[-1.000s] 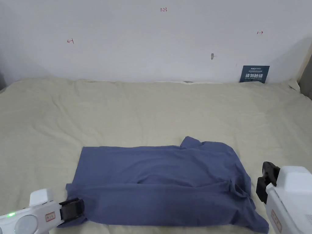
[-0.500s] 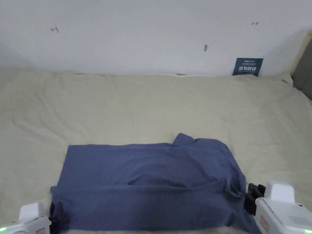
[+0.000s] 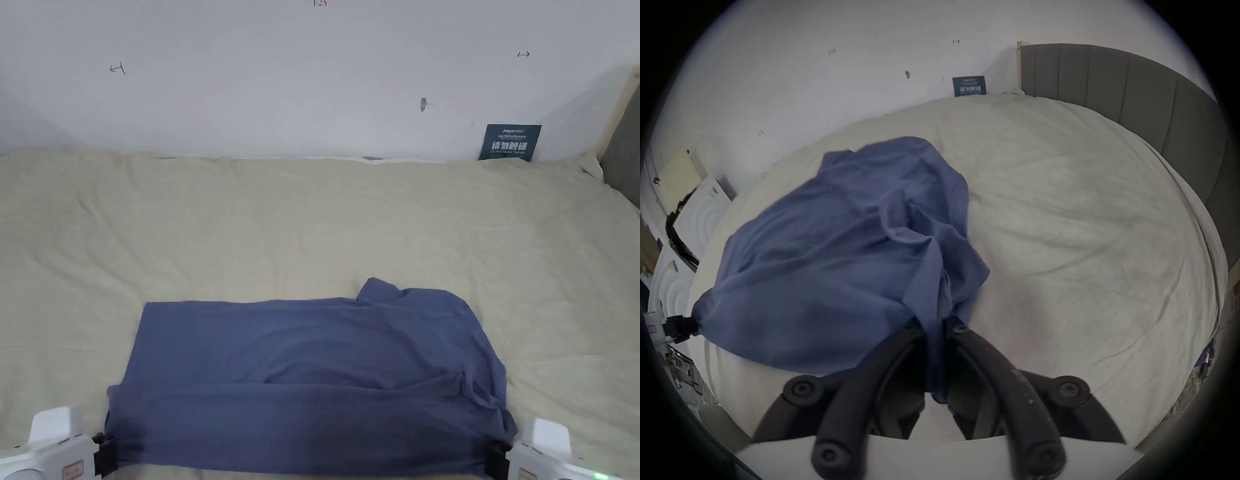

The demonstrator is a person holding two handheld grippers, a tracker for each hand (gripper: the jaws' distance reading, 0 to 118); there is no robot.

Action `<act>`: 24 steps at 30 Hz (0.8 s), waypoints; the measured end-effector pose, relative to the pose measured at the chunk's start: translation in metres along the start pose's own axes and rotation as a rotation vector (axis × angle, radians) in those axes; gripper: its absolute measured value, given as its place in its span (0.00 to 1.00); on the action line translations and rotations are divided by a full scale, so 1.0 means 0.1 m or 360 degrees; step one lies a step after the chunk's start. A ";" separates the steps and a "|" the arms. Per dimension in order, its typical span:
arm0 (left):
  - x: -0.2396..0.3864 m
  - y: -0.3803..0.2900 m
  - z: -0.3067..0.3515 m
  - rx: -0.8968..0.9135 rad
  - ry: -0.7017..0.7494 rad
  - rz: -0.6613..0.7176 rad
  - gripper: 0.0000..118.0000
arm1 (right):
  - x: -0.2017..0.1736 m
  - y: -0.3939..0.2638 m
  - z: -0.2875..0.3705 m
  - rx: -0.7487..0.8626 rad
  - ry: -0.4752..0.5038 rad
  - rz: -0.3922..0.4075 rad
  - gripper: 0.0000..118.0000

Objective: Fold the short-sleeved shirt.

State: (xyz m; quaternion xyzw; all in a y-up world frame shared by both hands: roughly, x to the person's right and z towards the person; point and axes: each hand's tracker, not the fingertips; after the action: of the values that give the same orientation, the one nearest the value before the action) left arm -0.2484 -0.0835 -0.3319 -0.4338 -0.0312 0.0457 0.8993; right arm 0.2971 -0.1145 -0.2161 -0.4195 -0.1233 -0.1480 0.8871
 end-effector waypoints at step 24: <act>-0.15 -0.76 0.19 -0.0196 0.0077 0.0006 0.08 | 0.34 -0.71 0.38 -0.0110 -0.0056 0.0022 0.09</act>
State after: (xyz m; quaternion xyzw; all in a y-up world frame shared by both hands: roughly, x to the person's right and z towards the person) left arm -0.2610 -0.1181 -0.2609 -0.4894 -0.0112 0.0350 0.8713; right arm 0.2996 -0.1333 -0.1310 -0.4532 -0.1309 -0.1385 0.8708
